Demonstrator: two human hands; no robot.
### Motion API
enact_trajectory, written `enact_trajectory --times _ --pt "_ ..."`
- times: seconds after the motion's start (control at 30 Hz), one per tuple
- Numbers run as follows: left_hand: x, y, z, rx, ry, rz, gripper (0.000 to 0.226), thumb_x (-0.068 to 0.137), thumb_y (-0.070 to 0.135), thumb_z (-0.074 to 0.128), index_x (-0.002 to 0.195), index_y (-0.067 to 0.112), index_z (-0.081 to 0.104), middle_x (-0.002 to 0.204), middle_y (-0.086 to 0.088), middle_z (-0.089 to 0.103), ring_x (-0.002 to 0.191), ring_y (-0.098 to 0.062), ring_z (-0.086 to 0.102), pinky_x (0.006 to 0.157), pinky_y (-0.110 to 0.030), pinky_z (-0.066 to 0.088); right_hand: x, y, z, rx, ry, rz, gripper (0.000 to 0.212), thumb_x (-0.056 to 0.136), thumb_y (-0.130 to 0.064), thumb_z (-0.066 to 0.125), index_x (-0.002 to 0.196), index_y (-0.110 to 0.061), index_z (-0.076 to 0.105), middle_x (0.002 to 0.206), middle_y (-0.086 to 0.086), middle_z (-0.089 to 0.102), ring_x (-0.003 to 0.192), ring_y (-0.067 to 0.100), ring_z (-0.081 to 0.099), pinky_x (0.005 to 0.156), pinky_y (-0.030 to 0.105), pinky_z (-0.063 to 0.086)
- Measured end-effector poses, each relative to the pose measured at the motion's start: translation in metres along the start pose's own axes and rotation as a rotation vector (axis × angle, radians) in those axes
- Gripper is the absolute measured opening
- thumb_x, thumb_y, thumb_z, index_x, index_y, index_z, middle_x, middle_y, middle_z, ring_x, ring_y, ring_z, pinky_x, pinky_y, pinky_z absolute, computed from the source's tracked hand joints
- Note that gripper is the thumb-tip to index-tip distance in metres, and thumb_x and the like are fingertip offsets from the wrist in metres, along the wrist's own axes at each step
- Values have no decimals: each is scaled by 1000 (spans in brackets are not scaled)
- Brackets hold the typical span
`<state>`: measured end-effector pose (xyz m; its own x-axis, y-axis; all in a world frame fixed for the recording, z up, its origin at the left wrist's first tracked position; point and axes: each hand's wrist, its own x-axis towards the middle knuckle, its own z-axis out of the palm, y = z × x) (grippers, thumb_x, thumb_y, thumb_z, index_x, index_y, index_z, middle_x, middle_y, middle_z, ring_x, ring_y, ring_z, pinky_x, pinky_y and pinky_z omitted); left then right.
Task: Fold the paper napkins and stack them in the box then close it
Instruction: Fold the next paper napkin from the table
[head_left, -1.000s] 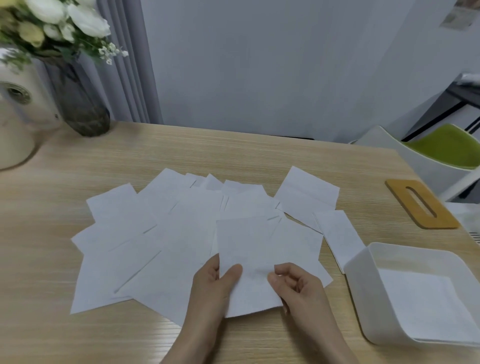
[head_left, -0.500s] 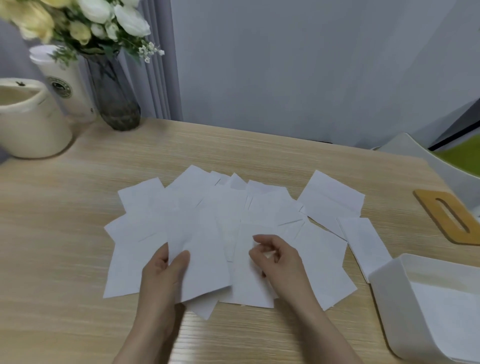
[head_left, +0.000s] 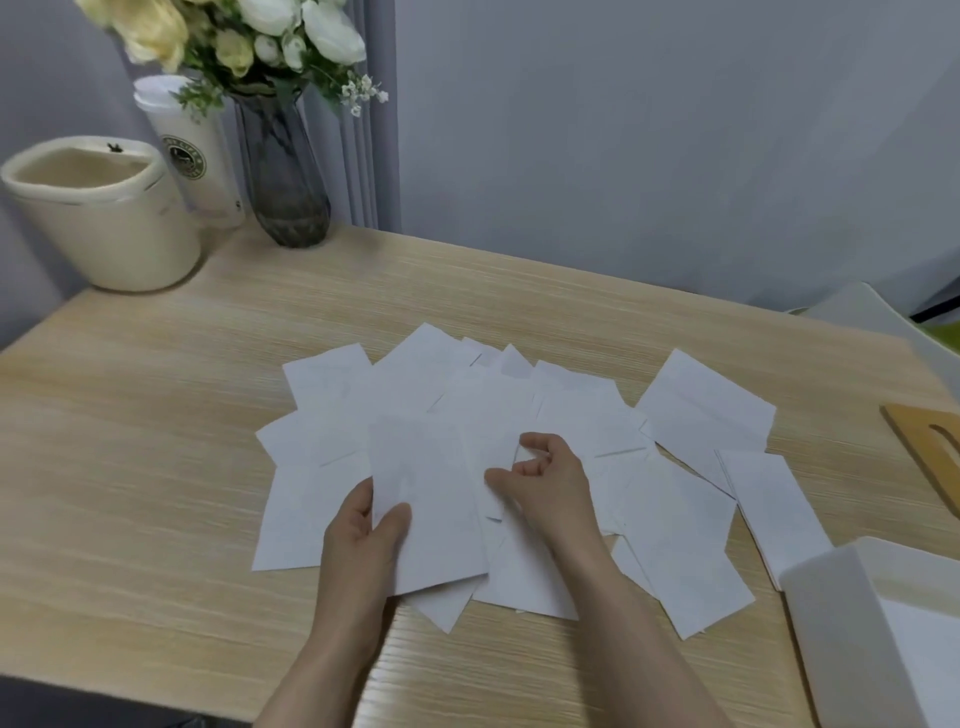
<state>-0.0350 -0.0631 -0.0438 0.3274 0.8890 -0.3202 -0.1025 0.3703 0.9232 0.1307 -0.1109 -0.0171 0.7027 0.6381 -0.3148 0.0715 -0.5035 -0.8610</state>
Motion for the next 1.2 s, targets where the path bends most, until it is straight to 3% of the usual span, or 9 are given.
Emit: enact_trajectory --times 0.1,0.3,0.4,0.5,0.63,0.73,0.87,1.03,1.2 --pt "0 0 -1 15 -11 0 31 92 -1 54 106 22 69 102 0 76 96 -23 70 78 -37 53 0 0 3 -53 12 -39 46 74 -23 71 115 -28 53 74 -9 59 74 9 58 74 33 48" --pt "-1 1 0 -2 -6 0 26 95 3 52 108 18 69 102 -1 76 95 -21 71 76 -34 53 -14 5 -16 -103 81 -104 46 79 -18 62 117 -43 52 71 -10 50 68 9 51 70 32 45" --pt "0 0 0 -4 -1 -8 26 95 4 52 106 20 70 101 1 76 92 -19 72 73 -32 52 -28 13 -33 -55 60 -67 26 79 -14 63 100 -30 60 61 -11 43 55 7 43 60 27 39" --pt "0 0 -1 -3 -12 -17 25 95 5 53 106 20 70 99 3 76 87 -14 72 64 -22 53 -44 23 -50 32 -5 -9 15 78 -7 68 90 -14 63 55 -7 38 49 9 36 53 24 33" --pt "1 0 -1 -16 -18 -20 26 95 4 53 104 20 71 97 2 76 83 -12 72 57 -17 53 -65 27 -69 74 -192 83 28 76 -3 72 99 -16 64 50 -5 51 39 8 40 38 16 31" --pt "1 -1 -1 -16 -20 -21 26 95 4 53 105 20 70 97 2 76 83 -13 73 58 -17 53 -66 26 -74 12 -309 115 30 75 -8 75 103 -15 64 48 -5 56 36 11 41 39 17 30" --pt "1 -1 -1 -20 -27 -20 25 95 3 54 108 17 69 97 2 77 82 -11 72 57 -16 52 -56 26 -76 17 -164 95 11 84 -19 71 91 -11 70 49 -7 58 37 13 39 40 16 32" --pt "2 -2 -2 -14 -34 -18 25 94 3 54 106 19 69 98 2 76 83 -12 72 58 -16 52 -45 30 -76 -82 -69 17 20 87 -18 66 69 -15 73 45 -13 53 38 -2 44 49 17 33" --pt "3 -2 -1 -8 -29 -8 30 93 1 53 104 24 69 100 4 76 87 -13 72 63 -22 53 -44 36 -79 -49 101 -50 15 88 -15 64 74 -14 66 39 -11 40 38 1 36 54 26 28"
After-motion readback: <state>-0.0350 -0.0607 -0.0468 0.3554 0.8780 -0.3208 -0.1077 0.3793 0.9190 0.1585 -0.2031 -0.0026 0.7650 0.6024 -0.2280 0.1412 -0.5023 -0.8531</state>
